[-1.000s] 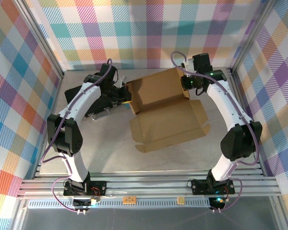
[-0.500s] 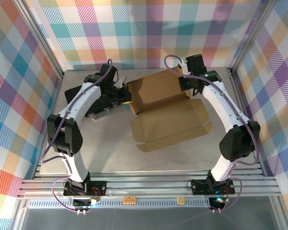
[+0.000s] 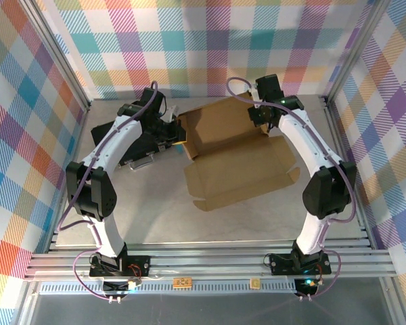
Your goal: Fold the paper box
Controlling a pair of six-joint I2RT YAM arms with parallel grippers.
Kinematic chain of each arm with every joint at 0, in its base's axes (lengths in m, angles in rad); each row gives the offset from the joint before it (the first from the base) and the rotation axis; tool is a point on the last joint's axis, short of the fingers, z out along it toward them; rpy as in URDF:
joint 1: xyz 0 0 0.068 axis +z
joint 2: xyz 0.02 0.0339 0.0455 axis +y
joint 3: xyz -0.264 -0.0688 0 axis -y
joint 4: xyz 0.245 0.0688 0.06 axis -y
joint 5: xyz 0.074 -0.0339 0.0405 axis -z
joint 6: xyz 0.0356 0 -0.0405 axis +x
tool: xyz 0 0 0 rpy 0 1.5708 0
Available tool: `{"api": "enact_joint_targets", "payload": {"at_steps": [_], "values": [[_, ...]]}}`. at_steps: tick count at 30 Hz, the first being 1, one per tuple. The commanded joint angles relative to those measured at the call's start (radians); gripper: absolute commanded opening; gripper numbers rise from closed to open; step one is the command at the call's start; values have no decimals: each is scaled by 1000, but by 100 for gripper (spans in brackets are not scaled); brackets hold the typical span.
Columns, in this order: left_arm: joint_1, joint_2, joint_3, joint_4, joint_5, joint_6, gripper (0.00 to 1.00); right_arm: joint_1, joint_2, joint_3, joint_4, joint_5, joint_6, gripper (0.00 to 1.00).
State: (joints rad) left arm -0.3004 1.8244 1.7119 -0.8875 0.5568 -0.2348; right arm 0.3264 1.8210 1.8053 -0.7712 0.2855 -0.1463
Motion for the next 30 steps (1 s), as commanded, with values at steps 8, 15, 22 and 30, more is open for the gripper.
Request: {"api": "enact_joint_targets", "payload": {"at_steps": [8, 15, 22, 30], "values": [[-8, -16, 54, -19, -5, -13, 0, -5, 8, 81, -48, 59, 5, 0], [-70, -34, 64, -64, -359, -165, 0, 35, 13, 117, -127, 224, 90, 0], [-112, -37, 41, -77, -613, -241, 0, 110, 30, 189, -275, 357, 240, 0], [-121, -57, 12, -51, -676, -253, 0, 146, 2, 169, -319, 301, 297, 0]]}}
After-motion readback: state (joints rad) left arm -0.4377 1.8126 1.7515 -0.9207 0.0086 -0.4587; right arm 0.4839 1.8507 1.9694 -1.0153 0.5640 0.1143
